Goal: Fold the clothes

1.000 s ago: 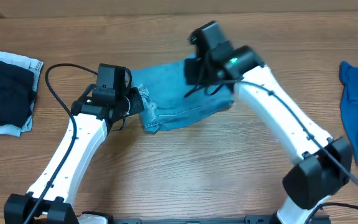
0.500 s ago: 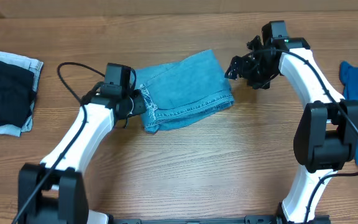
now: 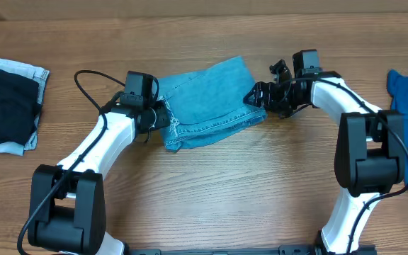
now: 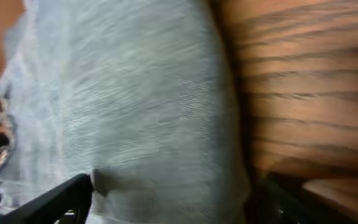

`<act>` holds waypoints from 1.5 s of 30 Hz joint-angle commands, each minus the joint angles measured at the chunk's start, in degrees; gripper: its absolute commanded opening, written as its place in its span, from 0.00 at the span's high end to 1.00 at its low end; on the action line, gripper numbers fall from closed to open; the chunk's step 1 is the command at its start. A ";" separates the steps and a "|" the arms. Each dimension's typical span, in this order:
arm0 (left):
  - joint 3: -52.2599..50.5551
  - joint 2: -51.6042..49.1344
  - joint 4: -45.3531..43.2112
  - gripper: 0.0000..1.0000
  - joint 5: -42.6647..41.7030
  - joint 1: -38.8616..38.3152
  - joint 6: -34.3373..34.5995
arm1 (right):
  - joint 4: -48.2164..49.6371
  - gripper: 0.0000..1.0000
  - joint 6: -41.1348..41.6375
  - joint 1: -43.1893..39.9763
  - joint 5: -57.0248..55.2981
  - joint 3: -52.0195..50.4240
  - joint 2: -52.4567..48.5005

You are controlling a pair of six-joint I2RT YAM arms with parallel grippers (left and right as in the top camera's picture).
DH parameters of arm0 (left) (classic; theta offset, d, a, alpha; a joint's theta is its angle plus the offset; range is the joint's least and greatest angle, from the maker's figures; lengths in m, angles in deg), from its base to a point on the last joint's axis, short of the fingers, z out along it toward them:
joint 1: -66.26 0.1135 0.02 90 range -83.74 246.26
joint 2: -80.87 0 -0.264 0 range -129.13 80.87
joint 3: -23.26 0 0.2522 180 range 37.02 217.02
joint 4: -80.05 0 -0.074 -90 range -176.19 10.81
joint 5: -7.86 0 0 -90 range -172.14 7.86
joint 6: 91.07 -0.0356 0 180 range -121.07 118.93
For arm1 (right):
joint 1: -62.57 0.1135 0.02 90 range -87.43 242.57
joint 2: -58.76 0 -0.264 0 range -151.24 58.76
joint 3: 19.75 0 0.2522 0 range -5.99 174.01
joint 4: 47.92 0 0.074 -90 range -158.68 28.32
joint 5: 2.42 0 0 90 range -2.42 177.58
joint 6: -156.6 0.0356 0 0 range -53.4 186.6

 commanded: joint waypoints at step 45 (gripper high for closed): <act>-0.42 -0.52 0.52 0.59 -2.10 -0.81 -0.87 | -4.15 0.96 -1.79 35.08 -50.18 1.60 18.86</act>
